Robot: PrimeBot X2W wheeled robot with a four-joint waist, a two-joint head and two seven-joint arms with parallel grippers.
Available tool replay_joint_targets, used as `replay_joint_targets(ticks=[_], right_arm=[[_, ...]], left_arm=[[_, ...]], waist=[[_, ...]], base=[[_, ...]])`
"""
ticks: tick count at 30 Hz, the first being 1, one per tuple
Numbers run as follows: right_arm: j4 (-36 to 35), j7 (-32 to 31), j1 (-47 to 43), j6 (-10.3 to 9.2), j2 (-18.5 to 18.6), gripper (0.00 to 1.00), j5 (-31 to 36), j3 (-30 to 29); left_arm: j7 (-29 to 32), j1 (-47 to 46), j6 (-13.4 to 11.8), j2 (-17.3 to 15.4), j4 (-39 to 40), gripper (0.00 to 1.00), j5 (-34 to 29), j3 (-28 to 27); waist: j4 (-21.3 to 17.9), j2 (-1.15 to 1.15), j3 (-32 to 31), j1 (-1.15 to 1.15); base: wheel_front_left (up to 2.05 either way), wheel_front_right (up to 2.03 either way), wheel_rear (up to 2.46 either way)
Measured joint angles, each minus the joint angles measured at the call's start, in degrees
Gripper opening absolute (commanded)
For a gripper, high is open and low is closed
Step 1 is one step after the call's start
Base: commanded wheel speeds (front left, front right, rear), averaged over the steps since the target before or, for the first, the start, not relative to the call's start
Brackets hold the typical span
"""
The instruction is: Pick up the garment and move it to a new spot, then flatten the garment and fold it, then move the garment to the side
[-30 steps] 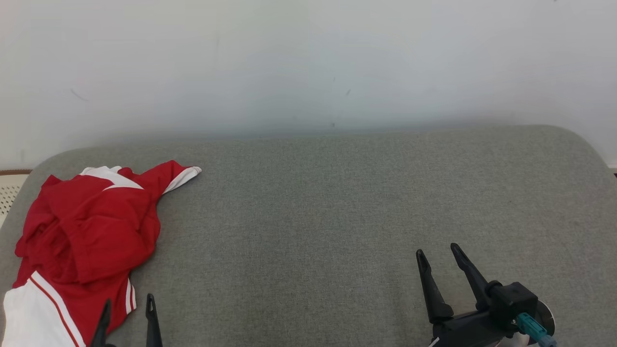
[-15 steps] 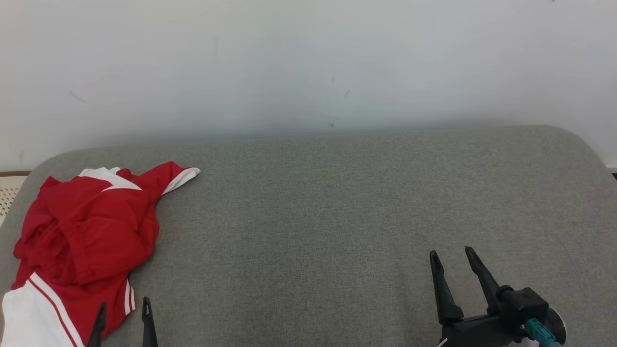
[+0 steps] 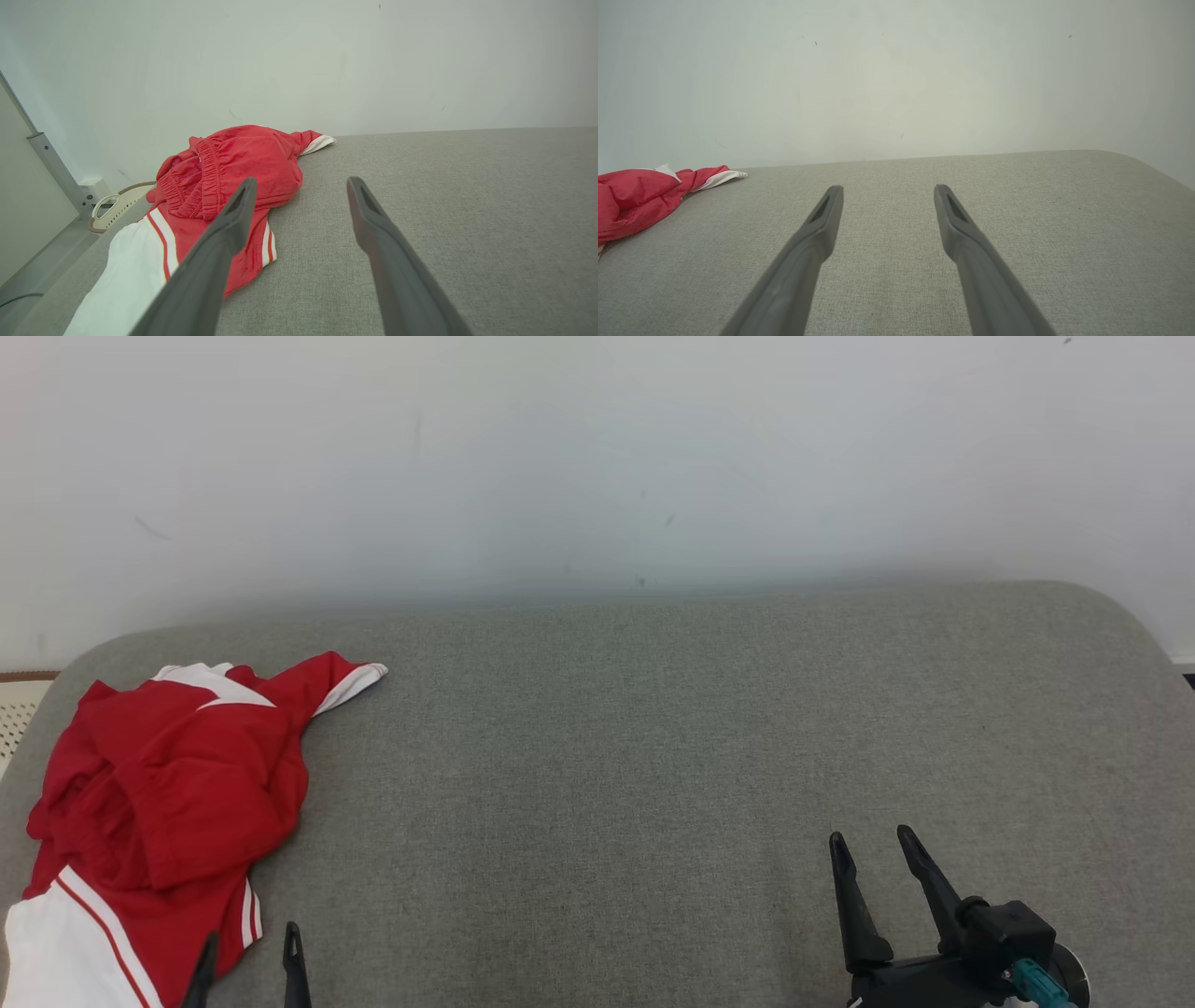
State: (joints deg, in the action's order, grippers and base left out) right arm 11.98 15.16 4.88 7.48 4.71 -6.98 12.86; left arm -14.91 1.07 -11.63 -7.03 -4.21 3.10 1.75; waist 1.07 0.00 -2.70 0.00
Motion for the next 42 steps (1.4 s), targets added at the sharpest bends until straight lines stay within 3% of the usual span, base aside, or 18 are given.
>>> replay_joint_targets(ticks=[20,42], right_arm=[[1.14,0.00,-0.60,-0.01,-0.52,1.00,-0.77,-0.35],[2.13,0.00,-0.77,0.00,-0.78,1.00,-2.33,1.38]], left_arm=[[-0.01,-0.19,0.66,-0.60,-1.62,1.00,1.32,-0.03],[-0.01,0.48,-0.42,-1.82,-2.25,1.00,2.99,-1.89]], waist=[[2.48,0.00,-0.90,0.00],[14.47,0.00,-1.53,0.00]], base=[[0.00,0.00,0.00],[0.00,0.00,0.00]])
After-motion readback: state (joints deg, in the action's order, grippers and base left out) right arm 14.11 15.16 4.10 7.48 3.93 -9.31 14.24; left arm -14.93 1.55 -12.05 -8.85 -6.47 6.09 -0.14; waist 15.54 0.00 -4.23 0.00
